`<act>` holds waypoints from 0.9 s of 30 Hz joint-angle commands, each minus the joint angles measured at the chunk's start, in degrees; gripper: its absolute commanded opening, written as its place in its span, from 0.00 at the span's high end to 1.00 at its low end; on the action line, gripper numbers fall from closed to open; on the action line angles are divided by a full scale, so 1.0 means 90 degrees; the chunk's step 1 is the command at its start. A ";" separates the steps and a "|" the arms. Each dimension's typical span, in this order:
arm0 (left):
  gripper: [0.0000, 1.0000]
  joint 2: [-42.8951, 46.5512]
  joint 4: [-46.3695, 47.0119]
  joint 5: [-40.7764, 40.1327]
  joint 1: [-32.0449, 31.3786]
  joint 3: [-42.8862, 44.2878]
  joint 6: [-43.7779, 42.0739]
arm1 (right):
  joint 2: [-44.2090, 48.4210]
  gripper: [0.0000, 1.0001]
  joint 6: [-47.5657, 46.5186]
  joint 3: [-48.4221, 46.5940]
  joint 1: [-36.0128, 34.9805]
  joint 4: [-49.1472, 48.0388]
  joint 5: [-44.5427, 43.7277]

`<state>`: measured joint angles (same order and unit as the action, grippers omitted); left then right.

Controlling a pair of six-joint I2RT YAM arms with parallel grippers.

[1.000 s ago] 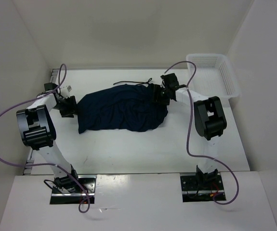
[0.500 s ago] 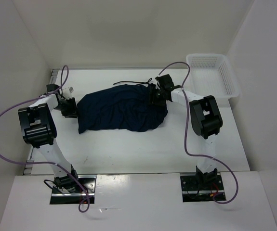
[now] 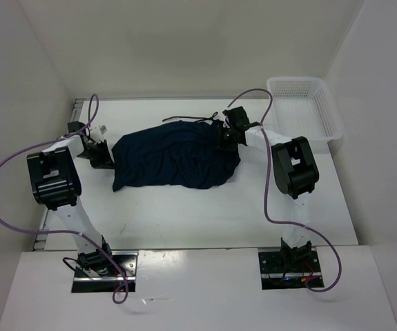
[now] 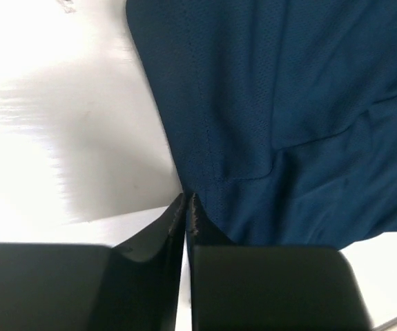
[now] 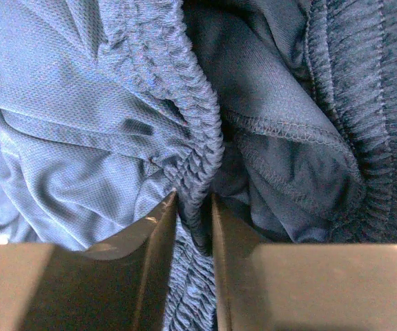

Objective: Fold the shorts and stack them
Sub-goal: Flatten the shorts out

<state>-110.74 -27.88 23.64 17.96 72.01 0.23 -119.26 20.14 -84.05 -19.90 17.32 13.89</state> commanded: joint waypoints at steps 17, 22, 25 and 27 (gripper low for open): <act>1.00 0.0899 -0.0847 0.0918 0.0202 0.3381 -0.0025 | 0.1132 1.00 0.0153 -0.2512 0.0726 -0.0246 0.0604; 1.00 0.0673 -0.1053 0.0694 0.0202 0.4574 -0.0025 | 0.1132 1.00 0.0574 -0.3229 0.1410 -0.0382 0.1113; 1.00 0.0673 -0.1053 0.0557 0.0202 0.4665 -0.0025 | 0.1375 1.00 0.0496 -0.3055 0.1557 -0.0382 0.1113; 1.00 0.0673 -0.1053 0.0479 0.0202 0.4665 -0.0025 | 0.1600 1.00 0.0429 -0.2625 0.1557 -0.0449 0.1113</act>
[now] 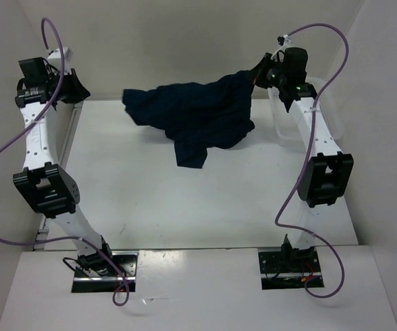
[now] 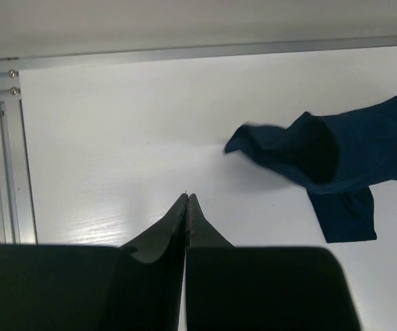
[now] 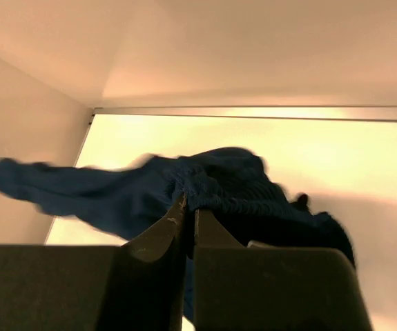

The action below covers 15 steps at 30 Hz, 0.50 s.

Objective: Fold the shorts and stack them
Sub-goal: Flatten the shorts out

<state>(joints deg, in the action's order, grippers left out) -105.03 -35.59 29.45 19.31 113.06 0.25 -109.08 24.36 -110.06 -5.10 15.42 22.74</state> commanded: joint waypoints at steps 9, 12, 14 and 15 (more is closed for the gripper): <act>1.00 -0.0908 0.0000 -0.0040 -0.0230 0.1246 -0.0028 | -0.1092 1.00 0.0623 -0.2554 -0.0223 -0.0403 0.0305; 0.96 -0.0791 -0.0166 -0.0118 -0.0689 0.0683 -0.0028 | -0.0928 1.00 0.0361 -0.2294 -0.0438 -0.0318 0.0373; 0.88 -0.0712 -0.0166 -0.0118 -0.1177 -0.0067 -0.0028 | -0.0548 1.00 0.0233 -0.1465 -0.0439 -0.0317 0.0432; 0.74 -0.0712 -0.0166 -0.0118 -0.1353 -0.0274 -0.0028 | -0.0411 1.00 0.0146 -0.1192 -0.0439 -0.0317 0.0374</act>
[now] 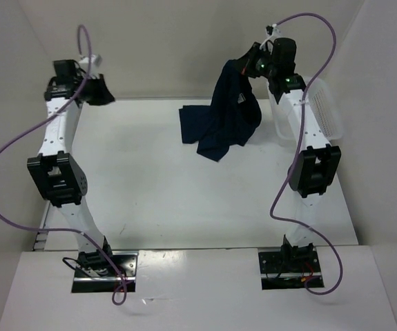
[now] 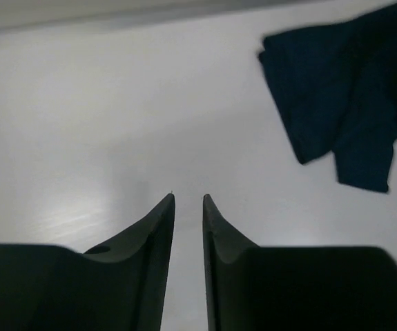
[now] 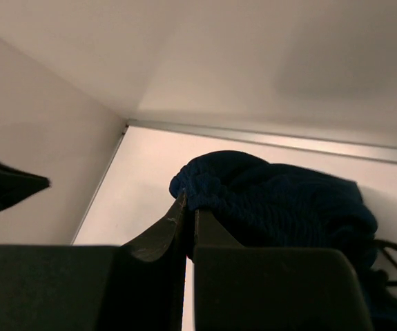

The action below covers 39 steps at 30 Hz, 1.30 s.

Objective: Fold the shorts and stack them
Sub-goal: Flatten the shorts out

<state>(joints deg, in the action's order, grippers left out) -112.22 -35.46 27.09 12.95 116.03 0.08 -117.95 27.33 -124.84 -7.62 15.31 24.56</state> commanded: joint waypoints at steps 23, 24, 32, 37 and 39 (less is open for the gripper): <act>0.45 -0.3047 0.1372 -0.0735 -0.3167 0.0731 -0.0008 | 0.2930 1.00 -0.0761 0.4242 -0.0101 -0.0676 -0.0443; 0.45 -0.3164 0.1372 -0.0899 -0.3167 0.0731 -0.0008 | 0.2930 1.00 -0.0762 0.4242 -0.0101 -0.0608 -0.0511; 0.42 -0.3555 0.1372 -0.0950 -0.3167 0.1043 -0.0008 | 0.2930 1.00 -0.0830 0.4183 -0.0101 -0.0607 -0.0454; 0.42 -0.3887 0.1508 -0.1075 -0.3294 0.1609 -0.0008 | 0.2929 1.00 -0.0830 0.4241 -0.0101 -0.0549 -0.0394; 0.42 -0.3888 0.1567 -0.1155 -0.3294 0.1697 -0.0008 | 0.2988 1.00 -0.0830 0.4310 -0.0101 -0.0549 -0.0394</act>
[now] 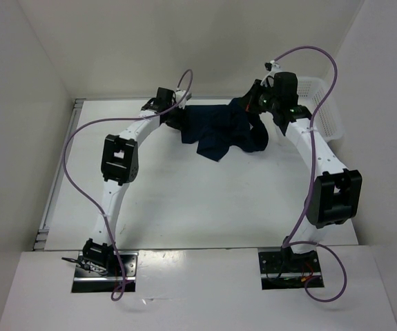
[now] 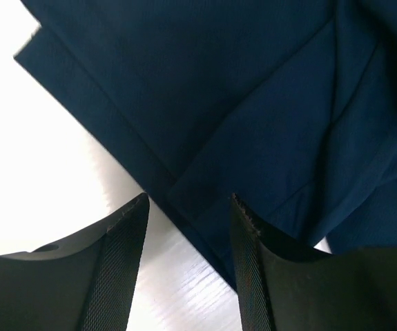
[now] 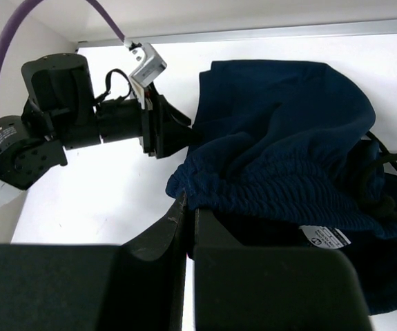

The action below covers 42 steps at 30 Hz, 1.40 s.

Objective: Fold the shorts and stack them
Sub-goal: Flatten the shorts out

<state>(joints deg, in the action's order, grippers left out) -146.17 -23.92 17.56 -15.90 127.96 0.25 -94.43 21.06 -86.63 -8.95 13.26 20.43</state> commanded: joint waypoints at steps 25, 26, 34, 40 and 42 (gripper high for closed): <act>0.38 -0.0195 0.0168 -0.0945 -0.0147 0.0499 -0.0028 | 0.0561 1.00 -0.0191 0.0299 0.0106 -0.0203 -0.0053; 0.38 -0.0195 0.0168 -0.1032 -0.0147 0.0499 -0.0028 | 0.0561 1.00 -0.0191 0.0299 0.0106 -0.0203 -0.0053; 0.78 -0.0136 0.0099 -0.0692 -0.0147 0.0440 -0.0028 | 0.0619 1.00 -0.0250 0.0358 0.0106 -0.0203 -0.0111; 0.89 -0.0019 0.0099 -0.0369 -0.0147 0.0557 -0.0028 | 0.0619 1.00 -0.0309 0.0417 0.0106 -0.0203 -0.0111; 0.92 0.0040 0.0021 -0.0369 -0.0147 0.0723 -0.0028 | 0.0619 1.00 -0.0309 0.0417 0.0106 -0.0203 -0.0111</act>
<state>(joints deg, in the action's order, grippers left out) -148.66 -23.16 12.32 -17.34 131.17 0.21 -92.58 19.55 -83.02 -8.36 13.39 20.08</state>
